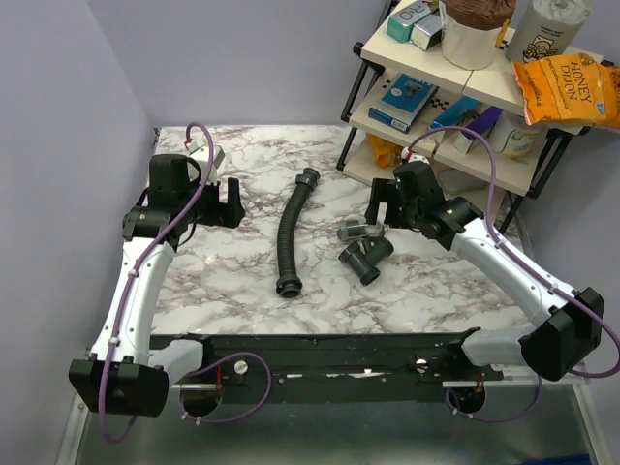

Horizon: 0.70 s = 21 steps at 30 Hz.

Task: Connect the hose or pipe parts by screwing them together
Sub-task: Pick up the pipeline from the center of the board.

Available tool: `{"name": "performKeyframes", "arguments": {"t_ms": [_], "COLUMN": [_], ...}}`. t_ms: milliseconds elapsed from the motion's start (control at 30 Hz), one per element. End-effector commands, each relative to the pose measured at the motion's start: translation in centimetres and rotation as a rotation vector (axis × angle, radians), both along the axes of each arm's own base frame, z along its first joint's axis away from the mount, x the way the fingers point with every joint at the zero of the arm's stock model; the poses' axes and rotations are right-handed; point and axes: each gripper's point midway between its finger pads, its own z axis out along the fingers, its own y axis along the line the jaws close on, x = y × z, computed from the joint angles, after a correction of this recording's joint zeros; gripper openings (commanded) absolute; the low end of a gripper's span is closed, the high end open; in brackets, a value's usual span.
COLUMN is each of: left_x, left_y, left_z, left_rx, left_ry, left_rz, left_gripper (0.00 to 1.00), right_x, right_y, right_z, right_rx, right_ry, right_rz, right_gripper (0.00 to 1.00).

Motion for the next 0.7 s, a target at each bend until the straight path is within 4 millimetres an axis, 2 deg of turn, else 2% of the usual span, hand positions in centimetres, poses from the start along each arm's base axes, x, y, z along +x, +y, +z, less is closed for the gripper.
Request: {"name": "performKeyframes", "arguments": {"t_ms": [0, 200, 367, 467, 500, 567, 600, 633, 667], "left_x": [-0.2, -0.2, 0.1, 0.5, 0.8, 1.5, 1.8, 2.1, 2.7], "left_y": [0.3, 0.3, 0.1, 0.2, 0.2, 0.3, 0.6, 0.7, 0.9], "left_z": [0.2, -0.1, -0.1, -0.1, -0.1, -0.2, -0.2, -0.3, -0.5], "left_rx": [0.000, 0.003, -0.003, -0.003, -0.002, -0.009, -0.015, -0.020, -0.025], "left_ry": [-0.016, -0.010, -0.001, -0.003, -0.009, 0.005, 0.012, 0.022, 0.035], "left_rz": [0.023, 0.024, 0.014, 0.021, 0.024, 0.039, 0.053, 0.061, 0.073], "left_gripper": [0.99, 0.99, 0.99, 0.99, 0.99, 0.99, 0.99, 0.99, 0.99], "right_x": [-0.3, -0.6, 0.0, 0.3, 0.1, 0.4, -0.3, -0.2, -0.3], "right_y": [0.3, 0.7, 2.2, 4.2, 5.8, 7.9, 9.8, 11.1, 12.1], "right_z": [1.1, 0.5, 0.9, 1.2, 0.2, 0.0, -0.2, -2.3, -3.0], "right_rx": [0.010, 0.017, 0.035, 0.041, 0.032, 0.031, 0.028, -0.004, -0.020], "right_ry": [-0.017, -0.002, -0.018, -0.029, -0.009, -0.012, -0.005, 0.036, 0.043], "right_rz": [0.025, 0.048, 0.097, 0.141, 0.174, 0.206, 0.244, 0.263, 0.277], "right_gripper": [1.00, 1.00, 1.00, 1.00, 1.00, 1.00, 1.00, 1.00, 1.00]}}
